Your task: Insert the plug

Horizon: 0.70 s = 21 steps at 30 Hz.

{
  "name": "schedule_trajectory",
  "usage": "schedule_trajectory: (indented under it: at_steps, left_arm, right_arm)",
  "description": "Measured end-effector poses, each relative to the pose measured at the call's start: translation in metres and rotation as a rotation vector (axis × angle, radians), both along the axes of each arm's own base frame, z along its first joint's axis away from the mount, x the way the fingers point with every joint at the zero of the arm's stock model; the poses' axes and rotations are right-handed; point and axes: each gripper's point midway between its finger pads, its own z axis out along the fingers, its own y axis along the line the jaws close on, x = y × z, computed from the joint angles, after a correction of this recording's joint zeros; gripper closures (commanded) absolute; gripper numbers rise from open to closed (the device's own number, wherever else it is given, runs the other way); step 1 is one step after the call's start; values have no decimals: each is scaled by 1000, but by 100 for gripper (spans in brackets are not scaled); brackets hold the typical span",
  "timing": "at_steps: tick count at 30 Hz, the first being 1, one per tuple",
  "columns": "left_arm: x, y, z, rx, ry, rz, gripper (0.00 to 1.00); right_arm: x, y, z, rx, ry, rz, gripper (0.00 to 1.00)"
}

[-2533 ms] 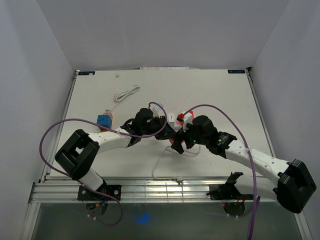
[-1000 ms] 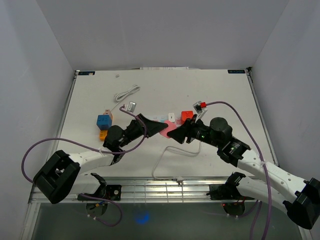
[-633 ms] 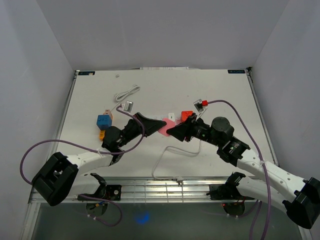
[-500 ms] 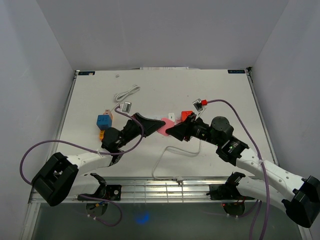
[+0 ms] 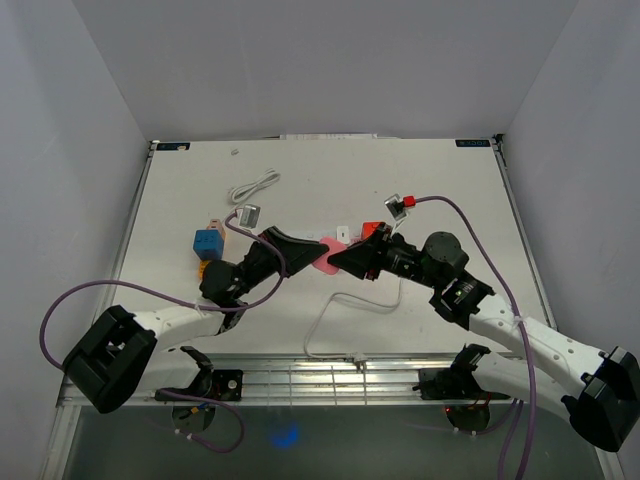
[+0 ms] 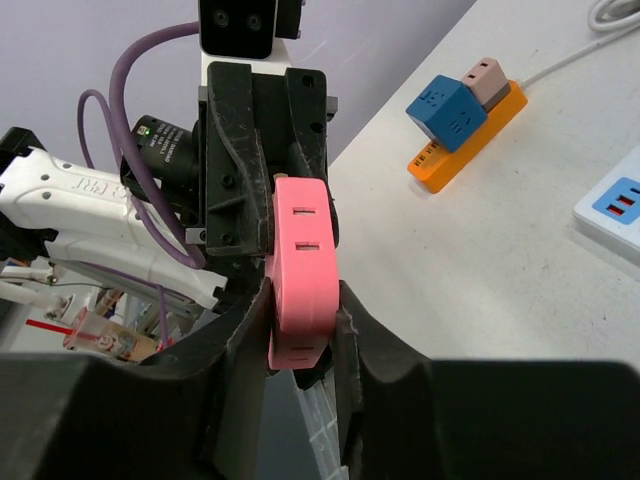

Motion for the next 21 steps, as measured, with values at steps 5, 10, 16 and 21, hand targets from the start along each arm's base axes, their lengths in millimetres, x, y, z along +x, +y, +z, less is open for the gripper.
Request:
schedule_trajectory:
  at_steps: [5, 10, 16, 21]
  left_arm:
    - [-2, 2, 6, -16, -20, 0, 83]
    - [-1, 1, 1, 13, -8, 7, 2]
    - [12, 14, -4, 99, 50, 139, 2]
    - [38, 37, 17, 153, 75, 348, 2]
  right_arm:
    - [-2, 1, 6, 27, 5, 14, 92]
    - [-4, 2, 7, 27, -3, 24, 92]
    - [-3, 2, -1, -17, 5, 22, 92]
    - [10, 5, -5, -123, 9, -10, 92]
